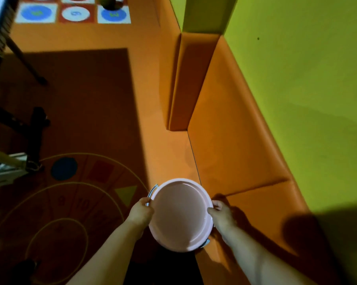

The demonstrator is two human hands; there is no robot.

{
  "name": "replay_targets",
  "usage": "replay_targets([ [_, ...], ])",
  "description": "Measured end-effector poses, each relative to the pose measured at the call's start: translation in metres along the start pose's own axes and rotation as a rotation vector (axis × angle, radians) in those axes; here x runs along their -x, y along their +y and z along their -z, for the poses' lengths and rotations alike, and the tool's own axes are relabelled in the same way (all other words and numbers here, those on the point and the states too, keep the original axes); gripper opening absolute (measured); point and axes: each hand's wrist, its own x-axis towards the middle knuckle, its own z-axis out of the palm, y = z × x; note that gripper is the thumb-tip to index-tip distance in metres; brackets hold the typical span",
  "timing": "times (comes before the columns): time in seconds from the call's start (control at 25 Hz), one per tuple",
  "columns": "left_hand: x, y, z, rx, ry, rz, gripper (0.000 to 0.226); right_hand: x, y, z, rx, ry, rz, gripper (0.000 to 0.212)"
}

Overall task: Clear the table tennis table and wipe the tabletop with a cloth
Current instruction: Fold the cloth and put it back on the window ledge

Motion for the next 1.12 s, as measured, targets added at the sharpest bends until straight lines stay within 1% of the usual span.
replay_targets([
  [0.08,-0.024,0.035,0.01,0.028,0.01,0.01,0.054,-0.028,-0.042,-0.002,-0.018,-0.021,0.018,0.031],
  [0.28,-0.088,0.097,0.021,0.096,-0.002,0.045,0.049,-0.087,-0.128,-0.008,0.035,-0.031,0.02,0.037],
  [0.52,-0.179,0.158,0.027,0.16,0.007,0.091,0.04,-0.156,-0.201,-0.031,0.013,0.005,0.013,0.036],
  [0.68,-0.252,0.197,0.028,0.128,0.016,0.099,0.041,-0.221,-0.232,-0.055,-0.02,0.025,-0.013,0.037],
  [0.8,-0.318,0.214,0.023,0.096,0.015,0.094,0.045,-0.284,-0.242,-0.08,-0.059,0.013,-0.045,0.038],
  [0.92,-0.379,0.214,0.012,0.132,0.022,0.117,0.044,-0.343,-0.246,-0.102,-0.061,0.015,-0.053,0.036],
  [1.12,-0.487,0.208,-0.012,0.214,-0.009,0.129,0.047,-0.457,-0.242,-0.142,-0.035,0.029,-0.053,0.041],
])
